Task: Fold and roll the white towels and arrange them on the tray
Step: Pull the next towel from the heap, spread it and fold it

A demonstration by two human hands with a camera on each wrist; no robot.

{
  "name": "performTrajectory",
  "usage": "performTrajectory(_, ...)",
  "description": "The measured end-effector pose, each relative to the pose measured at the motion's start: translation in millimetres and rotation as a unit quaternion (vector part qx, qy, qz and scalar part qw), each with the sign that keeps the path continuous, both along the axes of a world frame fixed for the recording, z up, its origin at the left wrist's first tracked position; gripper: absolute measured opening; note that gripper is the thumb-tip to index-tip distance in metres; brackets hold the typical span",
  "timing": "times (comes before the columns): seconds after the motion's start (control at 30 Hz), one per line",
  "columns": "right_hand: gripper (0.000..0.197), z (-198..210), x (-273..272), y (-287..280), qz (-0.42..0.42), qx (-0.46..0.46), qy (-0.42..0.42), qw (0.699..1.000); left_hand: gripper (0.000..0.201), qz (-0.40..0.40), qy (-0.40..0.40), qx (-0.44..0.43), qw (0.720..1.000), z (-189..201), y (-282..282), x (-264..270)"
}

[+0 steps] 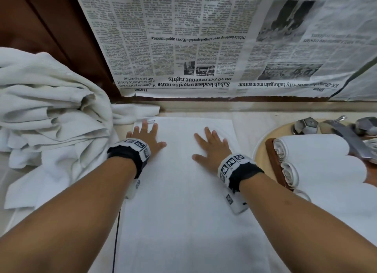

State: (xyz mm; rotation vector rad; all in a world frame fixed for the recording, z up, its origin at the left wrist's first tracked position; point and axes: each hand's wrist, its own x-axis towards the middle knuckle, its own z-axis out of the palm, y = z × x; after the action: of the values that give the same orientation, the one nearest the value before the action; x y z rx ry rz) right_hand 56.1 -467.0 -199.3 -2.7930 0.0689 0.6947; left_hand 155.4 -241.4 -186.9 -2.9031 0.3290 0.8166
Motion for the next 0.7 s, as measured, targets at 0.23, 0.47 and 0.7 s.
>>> performTrajectory(0.23, 0.079, -1, 17, 6, -0.035, -0.010, 0.010, 0.999, 0.077, -0.043, 0.035, -0.087, 0.995, -2, -31, -36)
performTrajectory(0.47, 0.076, 13, 20, 28, -0.021, -0.018, 0.003, 1.000, 0.066, -0.047, 0.012, -0.161, 0.986, 2, -20, -26)
performTrajectory(0.7, 0.074, 0, 29, -16, -0.128, -0.055, 0.024, 0.990, 0.083, 0.132, 0.008, -0.087, 0.987, -15, 24, -21)
